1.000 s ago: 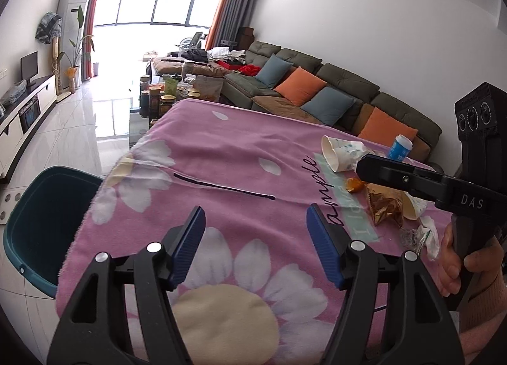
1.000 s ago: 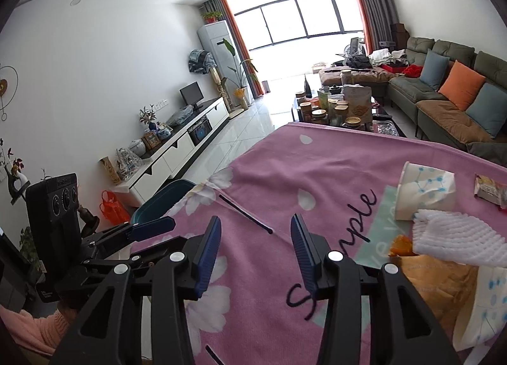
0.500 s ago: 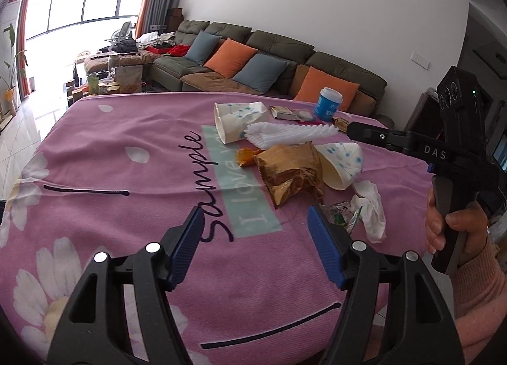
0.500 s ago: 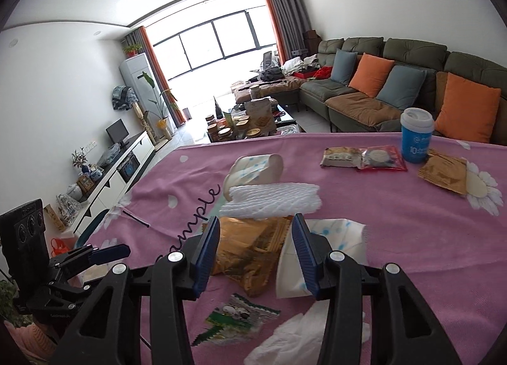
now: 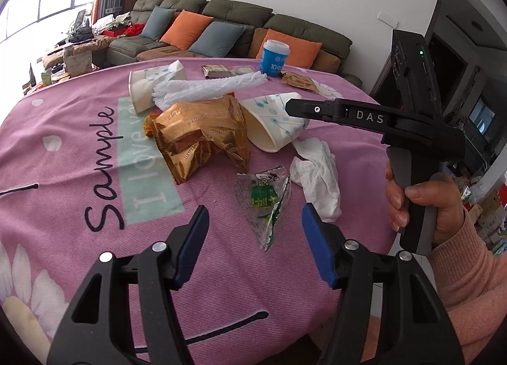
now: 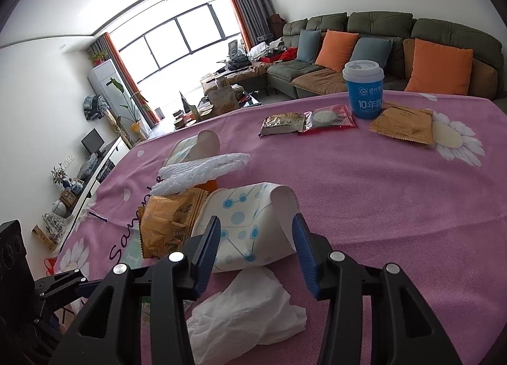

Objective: Collect trash
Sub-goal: 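Grasp a clear green-label wrapper with the left tool while the right tool grasps a white paper cup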

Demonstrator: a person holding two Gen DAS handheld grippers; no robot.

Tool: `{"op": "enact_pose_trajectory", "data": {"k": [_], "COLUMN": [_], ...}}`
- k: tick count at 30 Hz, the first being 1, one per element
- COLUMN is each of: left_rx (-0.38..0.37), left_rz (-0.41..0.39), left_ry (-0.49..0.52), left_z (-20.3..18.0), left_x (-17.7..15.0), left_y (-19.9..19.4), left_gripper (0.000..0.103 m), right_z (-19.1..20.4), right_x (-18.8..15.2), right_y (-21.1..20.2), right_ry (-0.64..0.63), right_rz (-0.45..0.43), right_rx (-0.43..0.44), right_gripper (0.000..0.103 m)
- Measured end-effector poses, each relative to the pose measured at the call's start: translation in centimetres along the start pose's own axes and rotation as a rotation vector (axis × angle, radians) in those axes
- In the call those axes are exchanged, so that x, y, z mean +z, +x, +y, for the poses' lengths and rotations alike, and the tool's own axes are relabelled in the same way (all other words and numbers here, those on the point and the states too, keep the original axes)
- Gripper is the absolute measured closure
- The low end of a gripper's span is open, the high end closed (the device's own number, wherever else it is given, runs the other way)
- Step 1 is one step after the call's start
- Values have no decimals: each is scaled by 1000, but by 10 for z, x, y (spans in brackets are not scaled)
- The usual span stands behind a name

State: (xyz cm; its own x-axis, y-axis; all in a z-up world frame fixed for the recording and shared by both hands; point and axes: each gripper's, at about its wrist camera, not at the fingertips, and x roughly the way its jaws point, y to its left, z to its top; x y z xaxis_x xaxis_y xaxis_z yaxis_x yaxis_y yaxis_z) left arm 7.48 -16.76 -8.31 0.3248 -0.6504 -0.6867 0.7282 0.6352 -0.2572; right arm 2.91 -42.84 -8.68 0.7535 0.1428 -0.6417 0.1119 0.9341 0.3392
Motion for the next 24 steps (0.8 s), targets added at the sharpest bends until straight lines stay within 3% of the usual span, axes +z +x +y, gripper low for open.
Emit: {"op": "enact_pose_trajectory", "data": {"k": [3, 10, 15, 24], "left_rx": [-4, -10, -12, -2], "left_rz": [35, 58, 61, 39], "left_ry": [-14, -25, -17, -13], "left_z": [1, 7, 6, 8], "left_x": [-1, -1, -2, 0], "left_y": [11, 18, 19, 11], "left_gripper": [52, 69, 83, 87], "right_z": [-2, -10, -12, -16], "right_x": [0, -1, -1, -1], "right_y": [3, 2, 2, -7], "right_ry": [7, 27, 32, 36], "right_rz": [6, 10, 6, -15], "right_rx": [0, 8, 12, -6], "right_gripper": [59, 75, 76, 76]}}
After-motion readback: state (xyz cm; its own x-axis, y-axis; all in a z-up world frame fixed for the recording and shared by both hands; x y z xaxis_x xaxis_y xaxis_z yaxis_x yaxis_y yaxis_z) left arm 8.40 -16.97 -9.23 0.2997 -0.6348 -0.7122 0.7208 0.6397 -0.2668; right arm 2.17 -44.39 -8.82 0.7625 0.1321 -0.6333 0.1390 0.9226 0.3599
